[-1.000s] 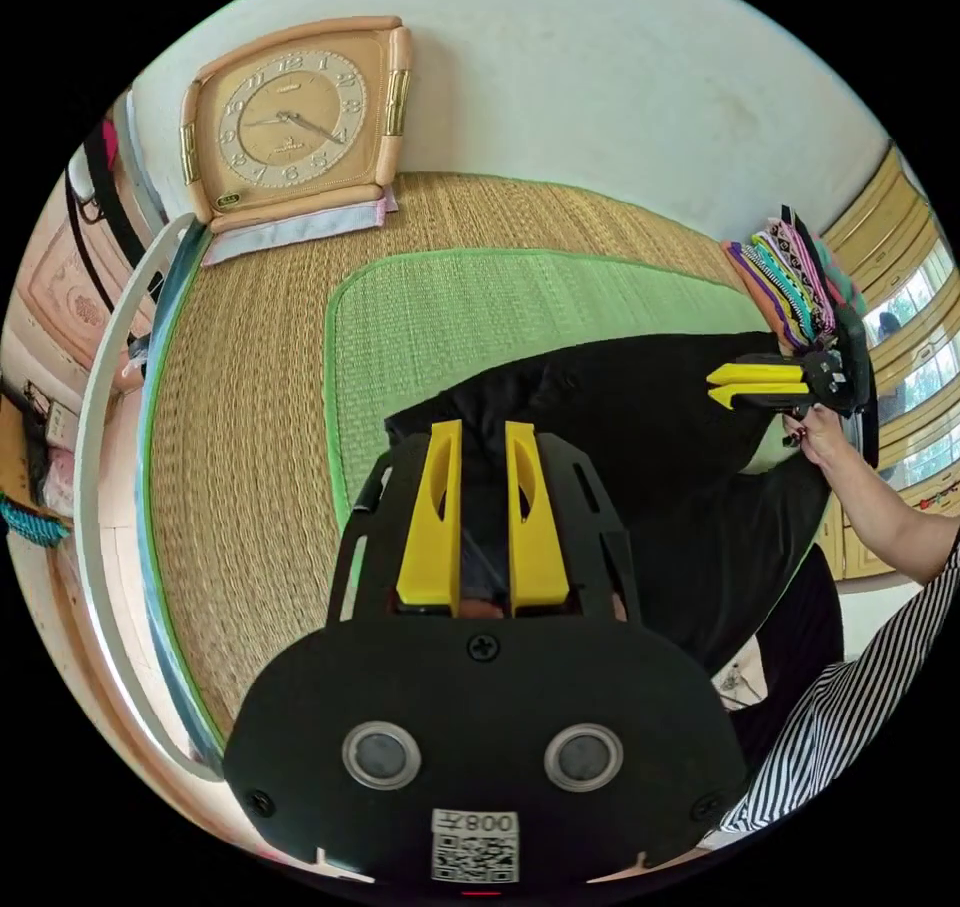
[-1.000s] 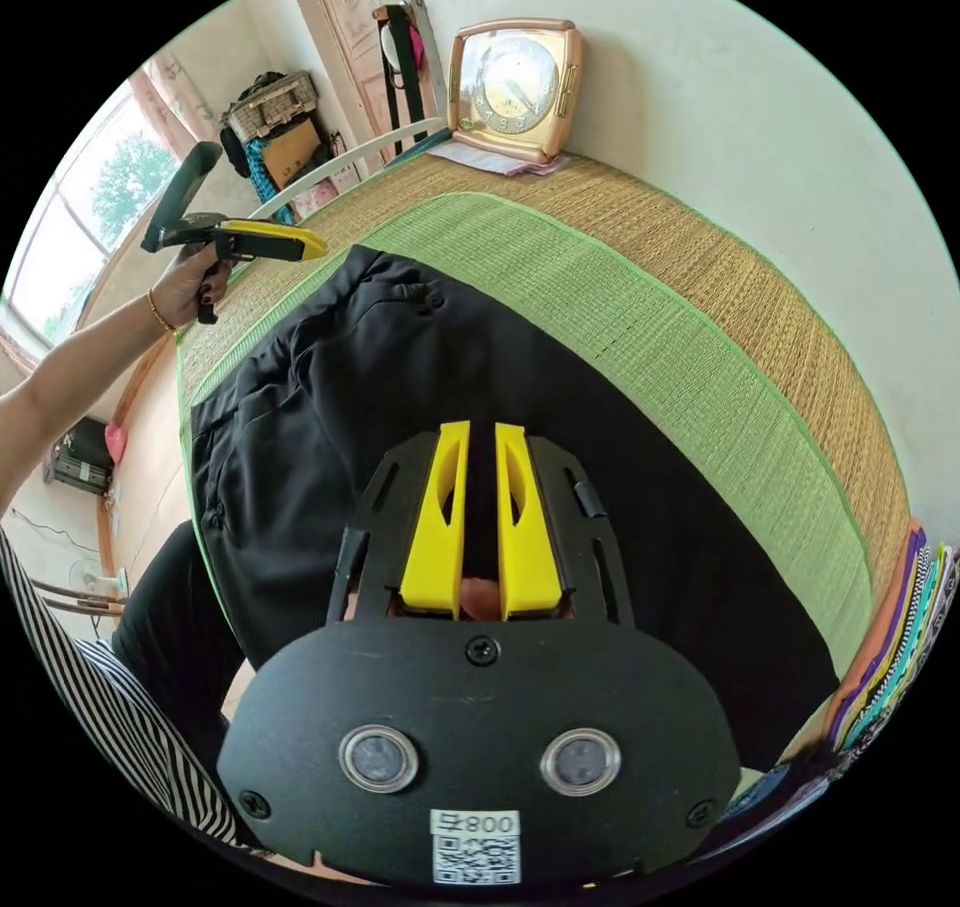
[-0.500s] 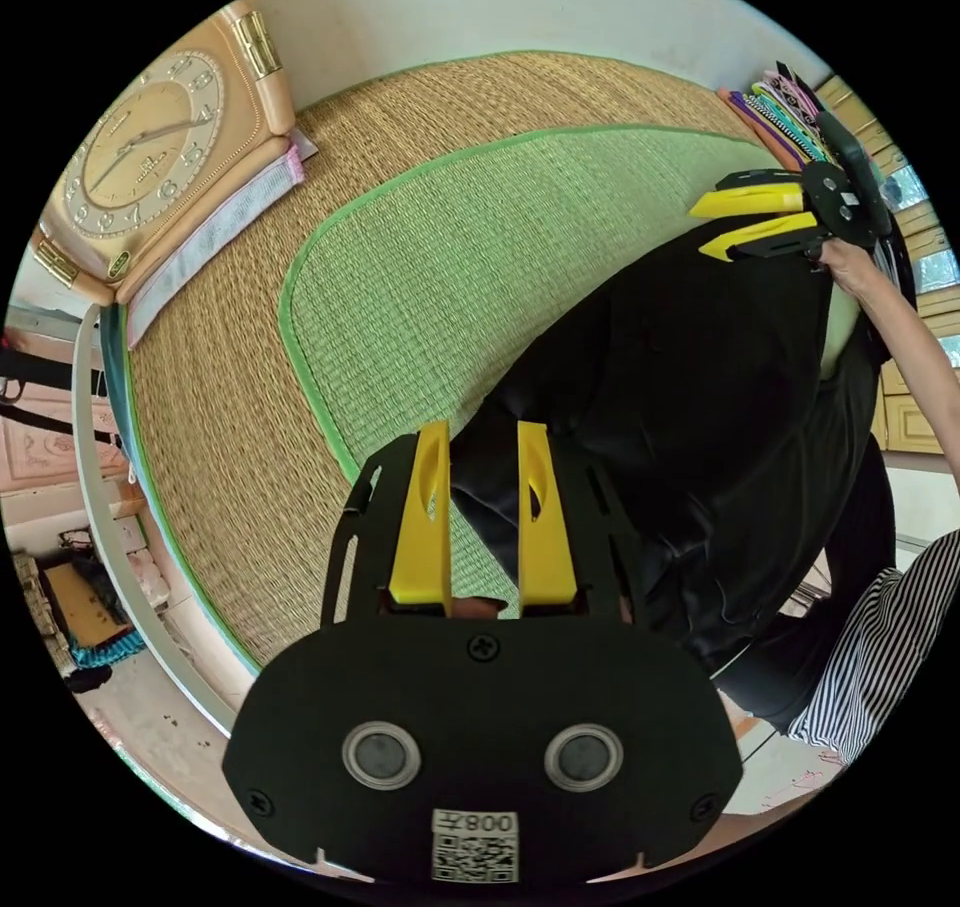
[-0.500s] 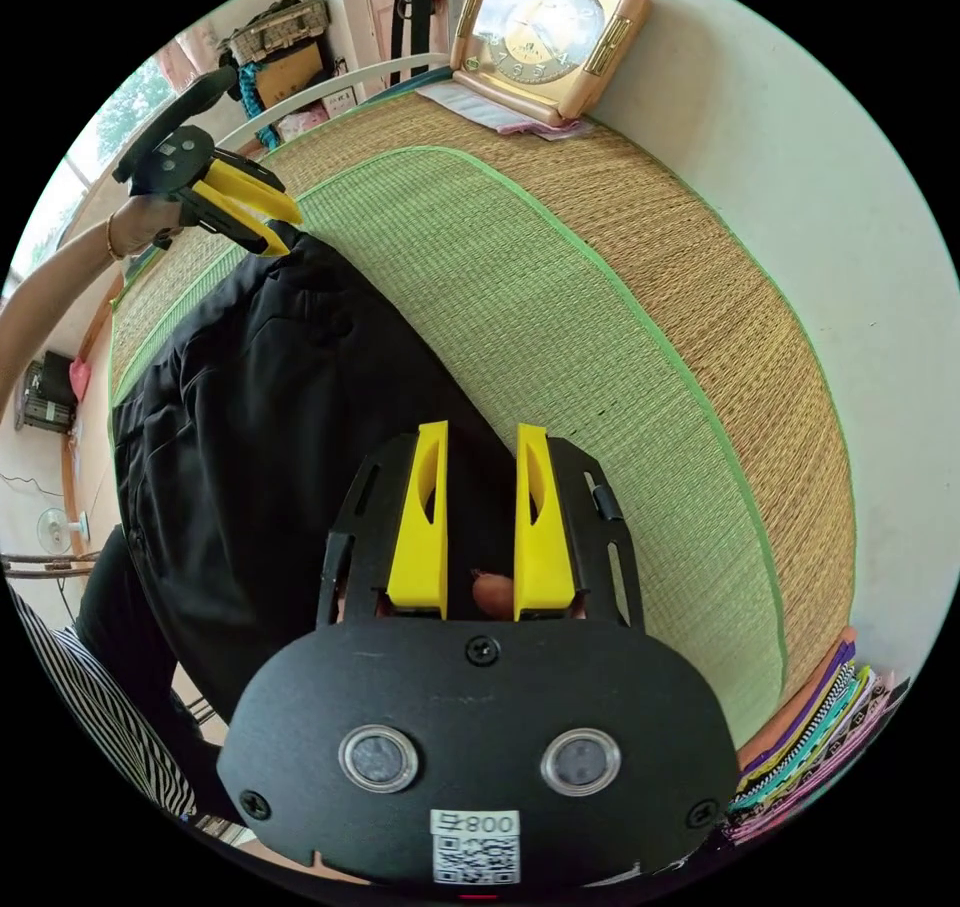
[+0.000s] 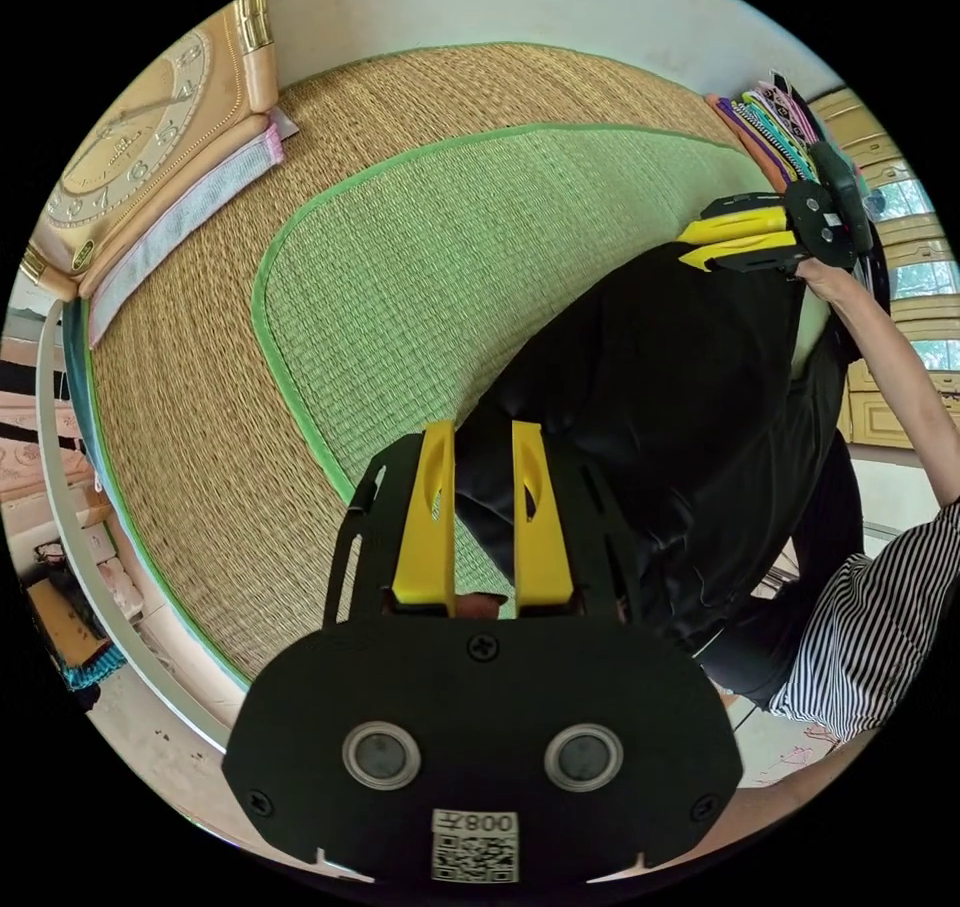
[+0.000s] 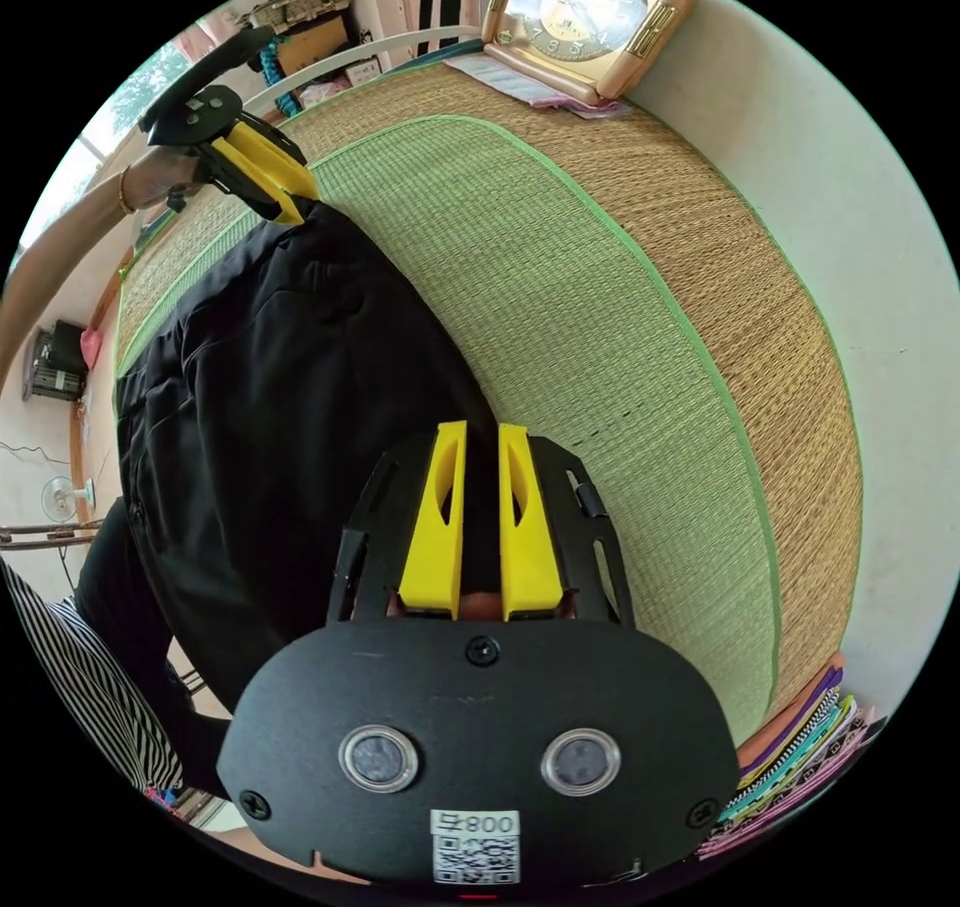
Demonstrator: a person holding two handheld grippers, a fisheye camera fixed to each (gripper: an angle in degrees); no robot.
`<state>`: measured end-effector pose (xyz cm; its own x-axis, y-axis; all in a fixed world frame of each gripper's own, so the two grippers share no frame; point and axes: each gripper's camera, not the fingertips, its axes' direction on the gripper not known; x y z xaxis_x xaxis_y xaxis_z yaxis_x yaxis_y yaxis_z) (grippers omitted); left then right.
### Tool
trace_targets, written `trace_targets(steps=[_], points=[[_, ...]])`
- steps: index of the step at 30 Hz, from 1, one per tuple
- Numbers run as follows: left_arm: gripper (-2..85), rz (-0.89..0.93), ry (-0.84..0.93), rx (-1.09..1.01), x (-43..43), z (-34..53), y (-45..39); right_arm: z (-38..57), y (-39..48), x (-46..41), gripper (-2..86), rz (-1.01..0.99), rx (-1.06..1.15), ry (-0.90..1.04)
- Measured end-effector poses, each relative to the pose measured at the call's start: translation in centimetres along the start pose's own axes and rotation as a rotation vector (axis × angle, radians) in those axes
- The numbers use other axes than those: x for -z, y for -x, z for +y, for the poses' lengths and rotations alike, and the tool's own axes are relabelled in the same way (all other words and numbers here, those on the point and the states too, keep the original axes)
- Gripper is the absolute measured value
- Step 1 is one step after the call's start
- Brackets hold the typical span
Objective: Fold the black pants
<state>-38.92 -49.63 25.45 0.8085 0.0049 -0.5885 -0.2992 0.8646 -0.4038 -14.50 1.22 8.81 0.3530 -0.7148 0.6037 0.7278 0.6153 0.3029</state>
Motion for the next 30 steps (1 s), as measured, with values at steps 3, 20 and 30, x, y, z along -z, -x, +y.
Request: trace_targets(steps=[3, 20, 30], points=[[5.8, 0.001, 0.05, -0.004, 0.7, 0.3, -0.9, -0.4, 0.2, -0.1, 3.4, -0.027, -0.006, 0.014], [2.2, -0.26, -0.11, -0.024, 8.1, 9.8, -13.1, 4.5, 6.3, 6.1, 0.6, 0.04, -0.117, -0.096], [2.1, -0.34, -0.223, -0.11, 9.9, 21.1, -23.1, 13.5, 15.2, 9.2, 0.7, 0.066, -0.167, -0.203]])
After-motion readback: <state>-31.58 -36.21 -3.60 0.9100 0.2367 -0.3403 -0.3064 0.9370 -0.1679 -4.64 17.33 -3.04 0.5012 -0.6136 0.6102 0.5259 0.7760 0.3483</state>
